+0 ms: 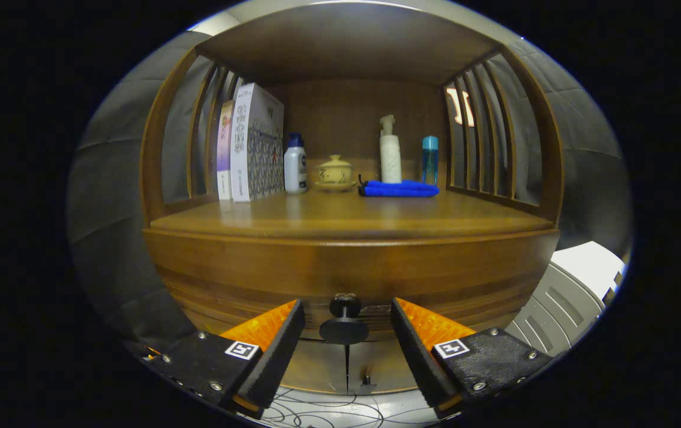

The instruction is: Pull open the drawer, take out the items inside it, and place them on the countertop above the cabinet.

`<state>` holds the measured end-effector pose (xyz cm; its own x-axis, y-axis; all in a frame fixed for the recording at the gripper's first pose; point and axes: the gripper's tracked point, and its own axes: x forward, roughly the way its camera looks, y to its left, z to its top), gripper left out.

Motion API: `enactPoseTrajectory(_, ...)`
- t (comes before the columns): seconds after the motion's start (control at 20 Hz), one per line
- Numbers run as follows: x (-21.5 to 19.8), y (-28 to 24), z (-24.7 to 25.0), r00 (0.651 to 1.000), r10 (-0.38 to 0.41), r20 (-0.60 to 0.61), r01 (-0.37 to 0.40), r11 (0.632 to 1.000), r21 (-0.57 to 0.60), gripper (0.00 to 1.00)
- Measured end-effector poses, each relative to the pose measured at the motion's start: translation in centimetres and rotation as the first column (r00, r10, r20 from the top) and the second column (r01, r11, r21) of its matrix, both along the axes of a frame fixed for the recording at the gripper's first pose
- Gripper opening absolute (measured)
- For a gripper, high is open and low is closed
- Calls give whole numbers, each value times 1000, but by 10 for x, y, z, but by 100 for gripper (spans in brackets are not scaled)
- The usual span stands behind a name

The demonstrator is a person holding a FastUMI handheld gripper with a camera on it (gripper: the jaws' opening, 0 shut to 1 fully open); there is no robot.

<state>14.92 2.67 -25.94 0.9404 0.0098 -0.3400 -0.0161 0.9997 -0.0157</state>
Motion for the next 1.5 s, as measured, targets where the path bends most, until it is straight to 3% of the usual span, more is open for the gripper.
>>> enactPoseTrajectory(0.05, 3, 0, -3, 1000, 1, -4, -1, 1000, -6, 89)
enactPoseTrajectory(0.35, 8, 1, -7, 1000, -3, 5, 3, 1000, 16, 50)
enactPoseTrajectory(0.6, 6, 0, -9, 1000, -19, 9, 19, 998, 66, 37)
enactPoseTrajectory(0.75, -3, 0, -11, 1000, -24, -1, 24, 996, 91, 35)
enactPoseTrajectory(1.5, -122, -5, -10, 999, -29, -30, 32, 994, 105, 35)
